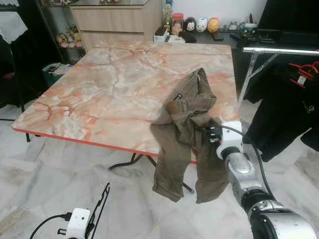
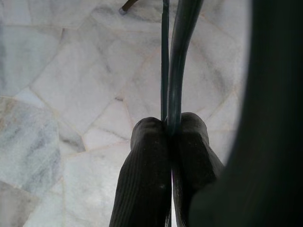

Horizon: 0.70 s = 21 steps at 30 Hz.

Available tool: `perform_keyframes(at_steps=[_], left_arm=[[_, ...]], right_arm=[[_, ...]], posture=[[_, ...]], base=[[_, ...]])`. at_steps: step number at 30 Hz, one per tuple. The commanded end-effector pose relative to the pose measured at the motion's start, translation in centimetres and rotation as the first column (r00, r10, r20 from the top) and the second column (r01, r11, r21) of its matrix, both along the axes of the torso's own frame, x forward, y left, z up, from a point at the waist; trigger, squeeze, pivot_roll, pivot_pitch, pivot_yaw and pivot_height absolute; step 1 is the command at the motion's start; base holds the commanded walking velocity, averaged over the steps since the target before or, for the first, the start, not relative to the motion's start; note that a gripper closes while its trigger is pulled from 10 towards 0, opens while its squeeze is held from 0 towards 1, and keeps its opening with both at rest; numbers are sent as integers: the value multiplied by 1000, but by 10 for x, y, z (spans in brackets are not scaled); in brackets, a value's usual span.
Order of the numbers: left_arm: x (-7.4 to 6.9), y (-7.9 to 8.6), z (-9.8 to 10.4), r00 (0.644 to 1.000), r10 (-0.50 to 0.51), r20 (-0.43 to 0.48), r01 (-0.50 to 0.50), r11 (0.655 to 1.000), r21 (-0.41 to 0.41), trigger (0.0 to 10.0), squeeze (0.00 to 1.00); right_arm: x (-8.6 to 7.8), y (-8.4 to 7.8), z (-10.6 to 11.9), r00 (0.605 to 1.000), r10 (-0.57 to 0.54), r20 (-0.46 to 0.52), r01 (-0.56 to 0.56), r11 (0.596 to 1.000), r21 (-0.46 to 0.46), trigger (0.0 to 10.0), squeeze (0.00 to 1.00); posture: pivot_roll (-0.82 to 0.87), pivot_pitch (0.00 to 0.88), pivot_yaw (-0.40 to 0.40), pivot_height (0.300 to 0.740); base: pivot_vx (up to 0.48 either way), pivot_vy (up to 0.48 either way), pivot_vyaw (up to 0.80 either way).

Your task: Hang hanger

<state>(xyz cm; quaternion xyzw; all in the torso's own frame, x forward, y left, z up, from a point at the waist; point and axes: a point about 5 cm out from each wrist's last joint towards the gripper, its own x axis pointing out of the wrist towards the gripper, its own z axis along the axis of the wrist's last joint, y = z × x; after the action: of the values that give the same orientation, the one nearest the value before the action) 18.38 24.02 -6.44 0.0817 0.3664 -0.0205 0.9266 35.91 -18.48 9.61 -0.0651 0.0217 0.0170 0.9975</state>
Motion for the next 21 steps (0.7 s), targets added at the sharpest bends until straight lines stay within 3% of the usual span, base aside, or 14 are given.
perform_keyframes(at_steps=[1, 7, 13, 15, 17, 19, 21], left_arm=[[-1, 5, 1, 1000, -14, -4, 14, 1000, 24, 10000, 0], [-2, 6, 1, 1000, -17, -4, 17, 1000, 24, 10000, 0], [-2, 5, 1, 1000, -22, -5, 22, 999, 24, 10000, 0], [-2, 5, 1, 1000, -24, -7, 24, 999, 24, 10000, 0], [-3, 5, 0, 1000, -26, -8, 26, 999, 23, 10000, 0], [-3, 5, 0, 999, -30, -11, 30, 999, 22, 10000, 0], [-4, 5, 0, 1000, -29, -12, 29, 999, 22, 10000, 0]], right_arm=[[8, 0, 20, 997, 2, 83, -3, 1000, 11, 10000, 1000], [15, -5, 43, 984, -18, 177, 16, 1000, 18, 10000, 1000], [17, -7, 45, 986, -26, 166, 28, 1000, -10, 10000, 1000], [18, -12, 38, 993, -64, 94, 71, 995, -67, 10000, 1000], [17, -17, 36, 993, -96, 73, 101, 993, -69, 10000, 1000], [14, -27, 22, 985, -170, -35, 171, 985, 3, 10000, 1000], [13, -28, 18, 983, -171, -73, 174, 984, 26, 10000, 1000]], posture=[[105, 35, 54, 740], [109, 25, 56, 740], [108, 20, 57, 740], [112, 15, 60, 740], [110, 9, 59, 740], [111, 6, 60, 740], [111, 4, 59, 740]], base=[[0, 0, 0], [0, 0, 0], [0, 0, 0], [0, 0, 0], [0, 0, 0], [0, 0, 0], [0, 0, 0]])
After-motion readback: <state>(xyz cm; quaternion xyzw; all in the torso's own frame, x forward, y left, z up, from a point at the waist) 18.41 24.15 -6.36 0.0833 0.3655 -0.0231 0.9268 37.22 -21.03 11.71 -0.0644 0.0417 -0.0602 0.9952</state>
